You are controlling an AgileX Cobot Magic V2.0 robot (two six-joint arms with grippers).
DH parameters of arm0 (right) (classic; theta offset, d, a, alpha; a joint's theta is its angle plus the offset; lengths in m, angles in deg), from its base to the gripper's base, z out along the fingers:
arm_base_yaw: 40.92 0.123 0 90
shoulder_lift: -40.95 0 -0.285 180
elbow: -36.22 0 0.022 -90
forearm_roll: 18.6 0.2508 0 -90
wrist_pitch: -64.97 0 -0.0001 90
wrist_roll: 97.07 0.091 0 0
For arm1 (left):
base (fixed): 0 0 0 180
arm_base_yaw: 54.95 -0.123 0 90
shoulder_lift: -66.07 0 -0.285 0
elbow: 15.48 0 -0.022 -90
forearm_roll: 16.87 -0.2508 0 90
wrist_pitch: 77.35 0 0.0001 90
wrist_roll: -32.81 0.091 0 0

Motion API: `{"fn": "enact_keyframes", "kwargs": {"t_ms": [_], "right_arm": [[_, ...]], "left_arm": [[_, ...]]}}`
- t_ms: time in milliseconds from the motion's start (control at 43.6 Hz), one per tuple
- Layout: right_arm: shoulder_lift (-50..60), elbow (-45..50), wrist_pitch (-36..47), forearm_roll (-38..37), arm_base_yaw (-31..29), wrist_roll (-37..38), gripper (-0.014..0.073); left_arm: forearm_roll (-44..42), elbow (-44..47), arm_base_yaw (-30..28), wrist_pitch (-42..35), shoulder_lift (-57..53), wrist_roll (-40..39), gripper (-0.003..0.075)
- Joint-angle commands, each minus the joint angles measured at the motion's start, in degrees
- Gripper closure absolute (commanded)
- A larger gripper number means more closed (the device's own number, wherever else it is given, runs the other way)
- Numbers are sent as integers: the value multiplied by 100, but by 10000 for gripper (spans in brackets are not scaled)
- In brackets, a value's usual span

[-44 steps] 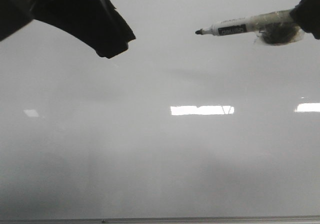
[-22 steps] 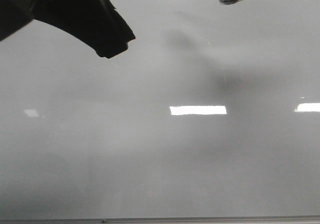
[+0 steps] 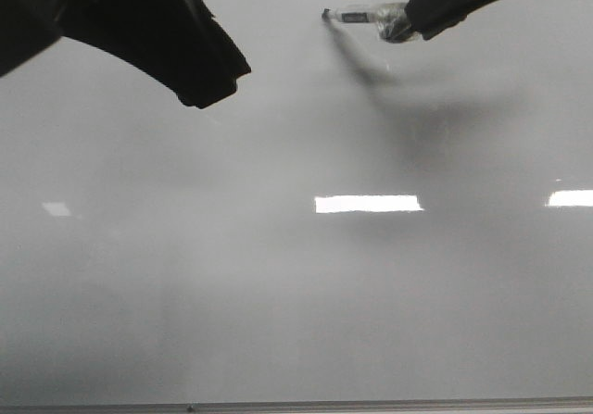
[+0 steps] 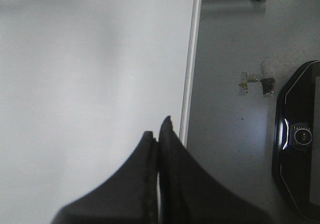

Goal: Write number 5 on whiteboard

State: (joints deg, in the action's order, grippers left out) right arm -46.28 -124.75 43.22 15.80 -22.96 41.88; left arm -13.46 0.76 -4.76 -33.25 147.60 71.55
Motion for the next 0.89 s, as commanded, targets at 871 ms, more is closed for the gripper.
{"fn": "enact_keyframes", "kwargs": {"t_ms": [871], "right_arm": [[412,1722,440,365,48,362,652]], "left_arm": [[96,-158,13,-250,-151,-61,741]]}}
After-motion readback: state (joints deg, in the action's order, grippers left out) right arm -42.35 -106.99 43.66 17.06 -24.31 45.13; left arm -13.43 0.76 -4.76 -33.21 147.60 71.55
